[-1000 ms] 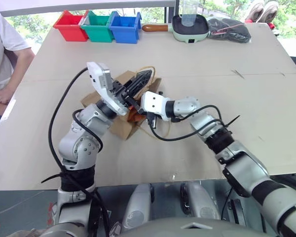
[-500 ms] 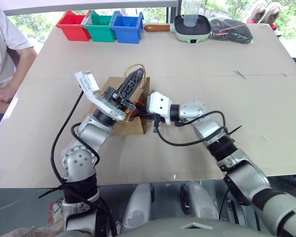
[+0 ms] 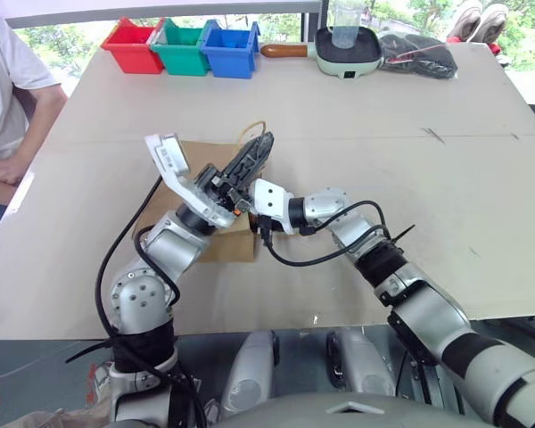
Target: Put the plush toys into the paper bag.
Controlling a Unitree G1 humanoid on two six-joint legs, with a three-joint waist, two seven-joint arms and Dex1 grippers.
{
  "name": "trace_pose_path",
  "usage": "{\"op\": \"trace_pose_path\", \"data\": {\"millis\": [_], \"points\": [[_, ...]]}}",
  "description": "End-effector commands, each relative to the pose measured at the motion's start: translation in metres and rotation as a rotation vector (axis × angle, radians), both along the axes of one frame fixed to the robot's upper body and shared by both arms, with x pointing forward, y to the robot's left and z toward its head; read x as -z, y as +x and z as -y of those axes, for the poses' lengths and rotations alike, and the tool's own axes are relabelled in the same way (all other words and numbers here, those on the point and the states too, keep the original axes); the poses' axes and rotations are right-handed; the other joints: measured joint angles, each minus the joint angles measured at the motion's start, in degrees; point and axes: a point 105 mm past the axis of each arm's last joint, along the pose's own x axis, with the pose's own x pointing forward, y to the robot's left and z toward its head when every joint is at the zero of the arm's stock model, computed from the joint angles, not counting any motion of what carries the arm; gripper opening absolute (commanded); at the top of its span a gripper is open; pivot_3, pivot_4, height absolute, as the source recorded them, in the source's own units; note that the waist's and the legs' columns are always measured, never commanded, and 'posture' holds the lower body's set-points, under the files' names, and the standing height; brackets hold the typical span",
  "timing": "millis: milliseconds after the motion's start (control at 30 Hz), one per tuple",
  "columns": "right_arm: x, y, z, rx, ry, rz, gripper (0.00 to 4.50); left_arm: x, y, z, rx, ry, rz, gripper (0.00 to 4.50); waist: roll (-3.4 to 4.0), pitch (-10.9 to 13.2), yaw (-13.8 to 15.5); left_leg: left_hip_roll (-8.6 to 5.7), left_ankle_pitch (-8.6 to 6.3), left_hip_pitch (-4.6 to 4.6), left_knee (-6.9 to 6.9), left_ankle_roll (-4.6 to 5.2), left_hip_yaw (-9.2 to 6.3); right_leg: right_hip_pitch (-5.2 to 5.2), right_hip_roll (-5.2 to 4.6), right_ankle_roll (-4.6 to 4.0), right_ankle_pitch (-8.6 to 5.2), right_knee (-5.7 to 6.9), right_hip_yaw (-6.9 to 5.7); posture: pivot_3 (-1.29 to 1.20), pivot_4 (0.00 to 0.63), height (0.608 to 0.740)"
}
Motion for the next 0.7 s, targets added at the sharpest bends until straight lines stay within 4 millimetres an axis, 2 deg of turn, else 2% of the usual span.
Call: {"op": "trace_pose_path", "data": {"millis": [33,67,233,333,467,600,700], "points": [[-0.019,-0.003,0.018,-0.025,0.051,0.035,2.98,-0.010,-0.006,-0.009,-0.029,-0.007,0.062,0.00,0.00,0.00,0.15,0.00,0.00,0.00,0.00,0.00,-0.01,0.03,-0.01,0.00,0.00,-0.02,-0.01,0.00,0.150,0.740],[-0.020,-0.004,0.024,-0.021,0.050,0.035,3.44,-0.011,-0.006,-0.010,-0.035,-0.012,0.066,0.00,0.00,0.00,0.17,0.00,0.00,0.00,0.00,0.00,-0.03,0.04,-0.01,0.00,0.00,-0.03,-0.03,0.00,0.150,0.740],[-0.026,-0.005,0.051,0.040,0.039,0.023,3.44,-0.014,-0.003,-0.010,-0.041,-0.018,0.084,0.00,0.00,0.00,0.02,0.01,-0.01,0.02,-0.01,0.01,-0.04,0.03,0.01,0.00,0.00,-0.02,-0.03,0.00,0.150,0.740],[-0.036,-0.001,0.085,0.190,0.048,-0.002,3.44,-0.017,-0.001,-0.011,-0.036,-0.016,0.103,0.00,0.00,0.00,0.00,0.03,-0.01,0.00,-0.03,0.01,-0.05,0.02,0.03,-0.01,-0.01,-0.01,-0.04,0.00,0.150,0.740],[-0.046,0.000,0.125,0.424,0.088,-0.138,3.44,-0.025,0.001,-0.009,-0.005,-0.019,0.136,0.00,0.01,0.01,0.76,-0.01,-0.02,-0.03,0.00,0.03,-0.02,0.03,-0.02,0.00,0.00,-0.07,-0.01,0.00,0.150,0.740],[-0.046,-0.015,0.155,0.562,0.166,-0.290,3.44,-0.039,0.009,-0.003,0.035,-0.049,0.175,0.00,0.00,0.00,1.08,0.01,-0.02,-0.03,-0.02,0.03,-0.05,0.04,0.03,-0.01,-0.01,-0.06,-0.05,0.00,0.150,0.740],[-0.047,-0.020,0.173,0.686,0.269,-0.478,3.44,-0.050,0.012,0.003,0.085,-0.062,0.209,0.00,0.00,0.00,0.78,0.00,-0.02,-0.05,-0.01,0.04,0.02,0.05,0.02,0.00,-0.01,-0.12,0.00,0.00,0.150,0.740]]}}
